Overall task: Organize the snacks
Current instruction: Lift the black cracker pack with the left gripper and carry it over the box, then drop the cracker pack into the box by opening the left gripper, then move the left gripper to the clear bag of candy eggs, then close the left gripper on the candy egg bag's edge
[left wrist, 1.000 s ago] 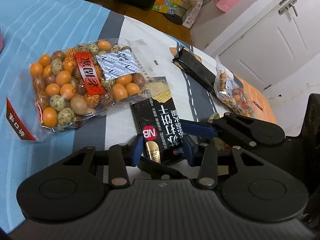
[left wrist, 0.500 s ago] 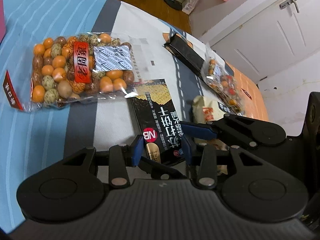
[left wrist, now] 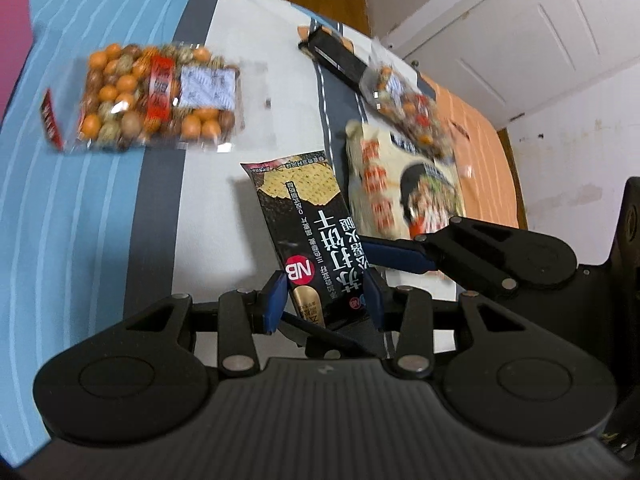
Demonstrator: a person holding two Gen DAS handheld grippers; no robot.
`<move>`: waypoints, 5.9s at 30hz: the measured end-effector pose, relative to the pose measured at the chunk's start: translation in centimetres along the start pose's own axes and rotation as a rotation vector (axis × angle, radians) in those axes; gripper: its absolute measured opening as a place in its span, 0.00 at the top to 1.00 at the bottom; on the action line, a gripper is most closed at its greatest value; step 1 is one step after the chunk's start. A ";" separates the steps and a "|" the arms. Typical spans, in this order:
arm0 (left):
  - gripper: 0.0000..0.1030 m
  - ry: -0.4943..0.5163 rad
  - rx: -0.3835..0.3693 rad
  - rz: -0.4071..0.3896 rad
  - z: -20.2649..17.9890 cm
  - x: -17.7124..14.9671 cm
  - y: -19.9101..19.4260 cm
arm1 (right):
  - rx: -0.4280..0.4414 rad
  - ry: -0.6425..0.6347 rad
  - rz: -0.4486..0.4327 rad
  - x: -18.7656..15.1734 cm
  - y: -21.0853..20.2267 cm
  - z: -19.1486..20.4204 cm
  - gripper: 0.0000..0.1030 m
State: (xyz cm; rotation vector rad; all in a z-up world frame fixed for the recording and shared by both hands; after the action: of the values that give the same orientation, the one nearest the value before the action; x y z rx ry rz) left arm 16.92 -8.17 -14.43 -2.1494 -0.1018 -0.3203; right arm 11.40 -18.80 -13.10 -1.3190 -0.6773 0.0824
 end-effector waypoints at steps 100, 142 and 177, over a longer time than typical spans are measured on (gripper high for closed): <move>0.17 0.153 0.303 -0.434 0.1 2.7 -17.9 | 0.080 -0.281 -0.372 8.2 -10.0 1.8 0.09; 0.42 -0.074 0.261 -0.305 12.1 7.6 0.6 | 0.135 -0.007 -0.134 6.1 9.6 -6.1 0.08; 0.43 -0.021 0.300 -0.283 11.1 7.7 1.4 | 0.002 -0.091 -0.133 8.5 12.5 -3.5 0.03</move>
State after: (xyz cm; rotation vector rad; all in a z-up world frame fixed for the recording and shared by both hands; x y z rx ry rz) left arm 26.69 -0.20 -19.40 -1.8399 -0.4409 -0.4177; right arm 23.94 -14.78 -21.31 -1.2708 -0.8407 0.0352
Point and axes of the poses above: each gripper's, at about its wrist camera, not at the fingertips, and y roughly the way its jaws point, z to its left, x to its top, the point moved 1 cm from there along y, roughly the way its jaws point, and after that the axes turned 1 degree about x, right-handed, at the moved point
